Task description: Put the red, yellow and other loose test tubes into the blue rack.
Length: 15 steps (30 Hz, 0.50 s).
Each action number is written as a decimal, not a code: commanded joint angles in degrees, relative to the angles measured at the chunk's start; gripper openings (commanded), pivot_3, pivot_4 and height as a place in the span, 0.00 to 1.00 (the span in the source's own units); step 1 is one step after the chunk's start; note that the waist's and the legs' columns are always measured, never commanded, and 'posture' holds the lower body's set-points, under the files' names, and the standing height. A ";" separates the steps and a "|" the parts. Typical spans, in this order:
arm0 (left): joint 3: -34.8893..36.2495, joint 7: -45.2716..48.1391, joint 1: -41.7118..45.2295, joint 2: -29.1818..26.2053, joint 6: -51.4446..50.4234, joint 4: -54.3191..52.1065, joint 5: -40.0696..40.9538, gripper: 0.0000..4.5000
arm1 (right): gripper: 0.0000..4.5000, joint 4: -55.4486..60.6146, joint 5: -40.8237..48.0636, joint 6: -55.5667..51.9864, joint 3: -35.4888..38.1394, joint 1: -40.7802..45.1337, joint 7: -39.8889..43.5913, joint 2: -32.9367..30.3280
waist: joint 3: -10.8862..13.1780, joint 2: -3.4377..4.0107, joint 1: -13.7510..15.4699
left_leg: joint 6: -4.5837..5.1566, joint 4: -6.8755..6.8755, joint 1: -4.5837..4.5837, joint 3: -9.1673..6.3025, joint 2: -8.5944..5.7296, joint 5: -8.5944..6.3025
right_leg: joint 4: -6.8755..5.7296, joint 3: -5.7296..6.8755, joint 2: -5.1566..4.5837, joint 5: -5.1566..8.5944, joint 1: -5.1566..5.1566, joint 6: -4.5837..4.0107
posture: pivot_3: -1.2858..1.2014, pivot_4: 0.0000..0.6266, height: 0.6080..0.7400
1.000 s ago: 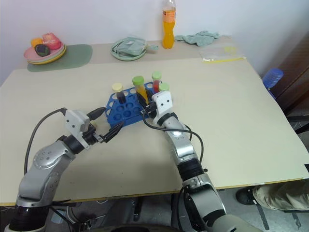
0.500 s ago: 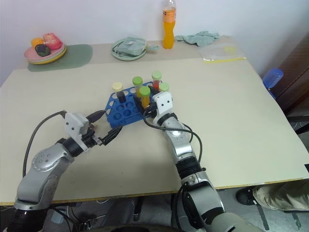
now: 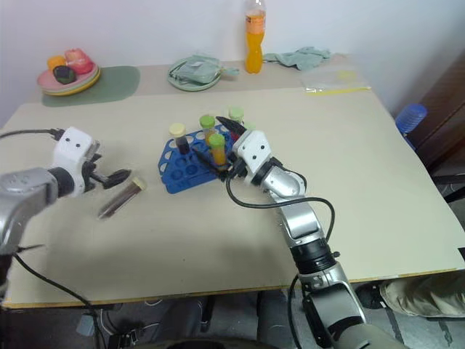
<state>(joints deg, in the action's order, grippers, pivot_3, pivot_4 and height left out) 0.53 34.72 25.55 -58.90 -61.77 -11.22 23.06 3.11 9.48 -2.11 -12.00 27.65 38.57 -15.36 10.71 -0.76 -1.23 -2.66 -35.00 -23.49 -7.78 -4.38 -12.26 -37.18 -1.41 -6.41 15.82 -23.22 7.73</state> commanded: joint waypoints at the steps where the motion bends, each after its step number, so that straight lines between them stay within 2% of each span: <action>1: -9.54 9.14 8.15 -3.44 -7.67 5.14 0.39 1.00 | 0.99 10.43 7.10 -9.09 -1.66 -2.74 12.36 -8.59 | 0.02 0.04 0.22 | 0.01 -0.02 0.00 0.00 0.00 0.00 | 0.00 0.01 0.00 0.00 0.02 0.00 | 0.52 0.24 1.00; 4: -17.62 13.96 13.69 -3.89 -8.29 8.52 -2.28 1.00 | 0.99 15.64 9.17 -13.06 -2.82 -5.05 18.31 -15.46 | 0.03 0.02 -0.08 | 0.05 -0.04 -0.01 0.02 0.01 -0.03 | 0.00 0.02 0.01 0.01 0.04 0.01 | 0.52 0.24 1.00; 9: -28.01 17.00 18.60 -1.85 -6.08 13.84 -8.51 1.00 | 0.99 17.57 8.17 -14.56 -2.90 -5.83 17.49 -16.60 | 0.05 -0.01 -1.08 | 0.05 0.00 -0.01 0.04 0.09 -0.03 | -0.01 0.01 0.09 0.03 0.00 -0.02 | 0.52 0.24 1.00; 10: -28.54 16.74 19.19 -1.18 -6.14 14.88 -9.36 0.88 | 1.00 17.87 7.84 -14.76 -2.98 -6.07 16.91 -16.32 | 0.06 -0.03 -1.10 | 0.05 0.00 -0.02 0.03 0.09 -0.03 | -0.01 0.01 0.09 0.03 0.00 -0.02 | 0.52 0.24 1.00; 11: -28.70 16.75 19.37 -0.90 -5.93 15.41 -10.00 0.81 | 1.00 18.16 7.40 -14.68 -3.16 -6.38 16.34 -16.05 | 0.05 -0.03 -1.07 | 0.05 -0.01 -0.02 0.02 0.09 -0.03 | -0.01 0.01 0.09 0.03 -0.01 -0.02 | 0.52 0.24 1.00; 15: -27.88 16.92 18.72 -0.86 -5.64 16.32 -11.10 0.36 | 1.00 19.06 7.03 -15.18 -3.37 -7.14 15.05 -15.52 | 0.05 -0.03 -1.09 | 0.05 -0.03 -0.02 0.00 0.10 -0.02 | -0.02 0.01 0.08 0.03 0.00 -0.02 | 0.52 0.24 1.00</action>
<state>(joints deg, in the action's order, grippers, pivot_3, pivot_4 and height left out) -27.98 52.31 44.59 -58.86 -67.65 4.02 14.35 19.64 16.46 -17.21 -15.56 20.63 54.24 -31.44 10.76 -0.79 -2.32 -2.61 -35.03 -23.51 -7.78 -4.27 -12.28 -37.21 -1.39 -6.33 15.85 -23.22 7.71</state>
